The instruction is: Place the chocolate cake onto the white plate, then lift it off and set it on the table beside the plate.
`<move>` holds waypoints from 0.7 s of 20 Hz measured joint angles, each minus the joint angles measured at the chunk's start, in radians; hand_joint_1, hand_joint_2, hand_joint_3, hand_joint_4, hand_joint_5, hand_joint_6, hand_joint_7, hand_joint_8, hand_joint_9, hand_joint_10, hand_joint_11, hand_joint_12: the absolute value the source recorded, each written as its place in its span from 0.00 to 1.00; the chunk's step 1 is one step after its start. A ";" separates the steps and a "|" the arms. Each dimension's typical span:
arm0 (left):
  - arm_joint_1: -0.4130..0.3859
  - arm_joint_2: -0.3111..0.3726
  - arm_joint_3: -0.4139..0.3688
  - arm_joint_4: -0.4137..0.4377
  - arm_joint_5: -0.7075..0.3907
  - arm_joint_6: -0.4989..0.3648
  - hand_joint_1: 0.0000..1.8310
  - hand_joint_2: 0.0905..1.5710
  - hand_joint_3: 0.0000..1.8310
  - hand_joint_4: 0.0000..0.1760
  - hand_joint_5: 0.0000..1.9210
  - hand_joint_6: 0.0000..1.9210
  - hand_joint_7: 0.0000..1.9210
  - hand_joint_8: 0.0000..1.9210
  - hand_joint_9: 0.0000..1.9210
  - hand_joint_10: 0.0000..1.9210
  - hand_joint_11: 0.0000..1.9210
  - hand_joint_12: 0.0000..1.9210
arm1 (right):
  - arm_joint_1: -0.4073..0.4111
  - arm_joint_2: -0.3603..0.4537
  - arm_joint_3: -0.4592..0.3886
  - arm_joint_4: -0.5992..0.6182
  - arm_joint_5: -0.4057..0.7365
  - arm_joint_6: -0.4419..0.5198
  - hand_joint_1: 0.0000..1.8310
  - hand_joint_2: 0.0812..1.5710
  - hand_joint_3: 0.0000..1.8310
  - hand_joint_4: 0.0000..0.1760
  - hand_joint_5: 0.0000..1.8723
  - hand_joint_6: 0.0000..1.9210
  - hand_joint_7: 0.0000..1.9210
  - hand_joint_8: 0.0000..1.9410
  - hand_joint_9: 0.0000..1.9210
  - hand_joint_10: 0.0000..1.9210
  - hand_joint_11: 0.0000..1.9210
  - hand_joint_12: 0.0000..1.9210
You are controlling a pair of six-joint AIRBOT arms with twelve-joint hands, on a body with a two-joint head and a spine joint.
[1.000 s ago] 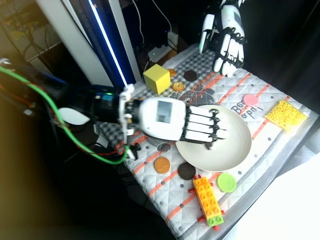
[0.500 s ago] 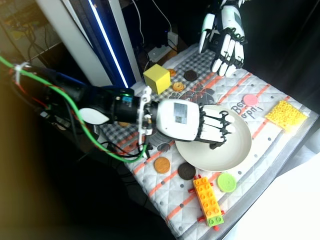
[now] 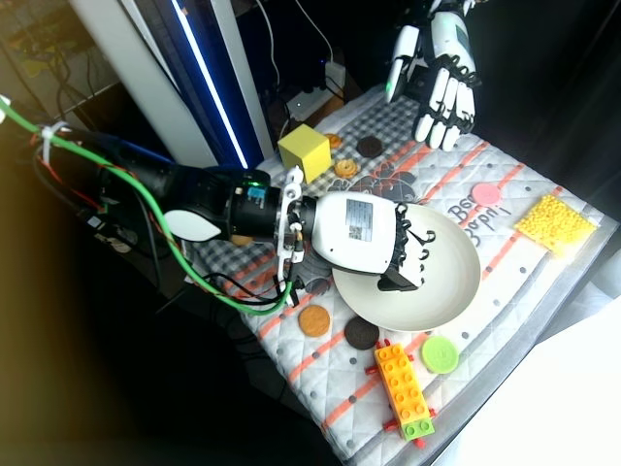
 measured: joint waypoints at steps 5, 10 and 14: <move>0.009 0.000 0.001 -0.017 -0.004 0.000 0.30 0.83 0.00 0.19 0.20 0.01 0.13 0.00 0.08 0.08 0.00 0.58 | 0.003 0.096 -0.069 0.001 0.088 0.049 0.64 0.80 0.00 0.00 0.42 0.75 0.31 0.75 0.17 0.75 0.05 0.97; 0.027 0.011 -0.001 -0.038 -0.003 0.000 0.32 0.84 0.00 0.11 0.19 0.01 0.12 0.00 0.09 0.05 0.00 0.53 | -0.027 0.220 -0.166 -0.050 0.233 0.121 0.64 0.79 0.00 0.00 0.43 0.74 0.33 0.73 0.21 0.77 0.11 1.00; 0.035 0.015 -0.001 -0.047 -0.014 0.000 0.30 0.84 0.00 0.20 0.19 0.01 0.12 0.00 0.10 0.06 0.00 0.54 | -0.160 0.312 -0.237 -0.105 0.262 0.194 0.62 0.80 0.00 0.06 0.39 0.74 0.35 0.77 0.25 0.85 0.21 1.00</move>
